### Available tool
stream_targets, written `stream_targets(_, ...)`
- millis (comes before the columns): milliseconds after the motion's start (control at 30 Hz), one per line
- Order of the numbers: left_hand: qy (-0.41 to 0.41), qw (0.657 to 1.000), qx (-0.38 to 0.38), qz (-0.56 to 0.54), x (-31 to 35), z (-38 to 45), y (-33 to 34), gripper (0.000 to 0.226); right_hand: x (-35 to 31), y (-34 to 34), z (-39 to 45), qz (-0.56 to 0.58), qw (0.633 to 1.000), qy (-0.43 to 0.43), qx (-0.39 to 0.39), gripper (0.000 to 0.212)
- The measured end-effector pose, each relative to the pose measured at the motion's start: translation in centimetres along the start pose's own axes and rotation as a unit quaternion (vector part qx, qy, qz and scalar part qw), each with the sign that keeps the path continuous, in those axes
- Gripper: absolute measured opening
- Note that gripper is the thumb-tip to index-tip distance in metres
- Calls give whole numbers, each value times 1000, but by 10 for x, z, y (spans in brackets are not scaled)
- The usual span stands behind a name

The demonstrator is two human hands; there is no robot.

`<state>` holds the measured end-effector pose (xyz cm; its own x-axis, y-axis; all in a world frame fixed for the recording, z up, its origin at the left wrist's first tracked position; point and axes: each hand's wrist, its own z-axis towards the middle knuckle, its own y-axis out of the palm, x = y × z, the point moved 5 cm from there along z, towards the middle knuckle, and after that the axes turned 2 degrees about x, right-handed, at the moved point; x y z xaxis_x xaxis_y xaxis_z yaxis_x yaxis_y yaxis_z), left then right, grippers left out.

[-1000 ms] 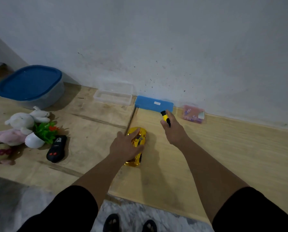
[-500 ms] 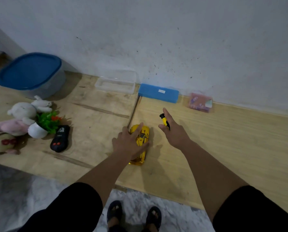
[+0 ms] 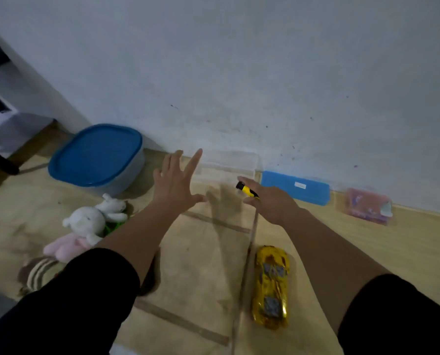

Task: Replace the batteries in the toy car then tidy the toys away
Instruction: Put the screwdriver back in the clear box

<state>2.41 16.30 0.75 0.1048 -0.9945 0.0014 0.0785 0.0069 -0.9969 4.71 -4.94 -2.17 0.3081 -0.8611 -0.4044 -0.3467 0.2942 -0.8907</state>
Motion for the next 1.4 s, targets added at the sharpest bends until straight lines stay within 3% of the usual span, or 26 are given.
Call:
stream_targets(200, 92, 996, -16, -7, -29, 76, 43, 118, -34, 22, 97, -39, 999, -7, 3, 48)
stream_targets(400, 180, 983, 4, -34, -35, 117, 71, 121, -48, 41, 147, -150, 988, -28, 31, 50)
stream_targets(500, 192, 980, 17, -49, -38, 122, 82, 124, -45, 57, 151, -149, 987, -31, 40, 52)
stream_targets(667, 210, 976, 15, -59, -42, 127, 92, 124, -40, 73, 151, -111, 990, -10, 83, 78)
stream_targets(767, 212, 975, 24, -66, -43, 127, 93, 125, -42, 70, 152, -86, 993, -12, 79, 77)
stream_targets(833, 218, 972, 33, -83, -42, 127, 92, 120, -47, 58, 147, -152, 974, -34, 166, 60)
stream_targets(900, 222, 968, 50, -101, -41, 127, 90, 114, -48, 42, 136, -238, 931, -14, 276, 45)
stream_targets(967, 224, 966, 69, -108, -39, 126, 90, 106, -45, 32, 130, -253, 911, -1, 327, 50)
stream_targets(1133, 264, 953, 86, -120, -33, 118, 96, 79, -35, 42, 122, -241, 943, 68, 219, 58)
stream_targets(1267, 312, 938, 52, -138, -30, 111, 109, 55, -31, 61, 111, -198, 963, 73, 167, 54)
stream_targets(1400, 289, 952, -59, -84, -23, 109, 114, 74, -30, 68, 110, -157, 972, 93, 150, 46)
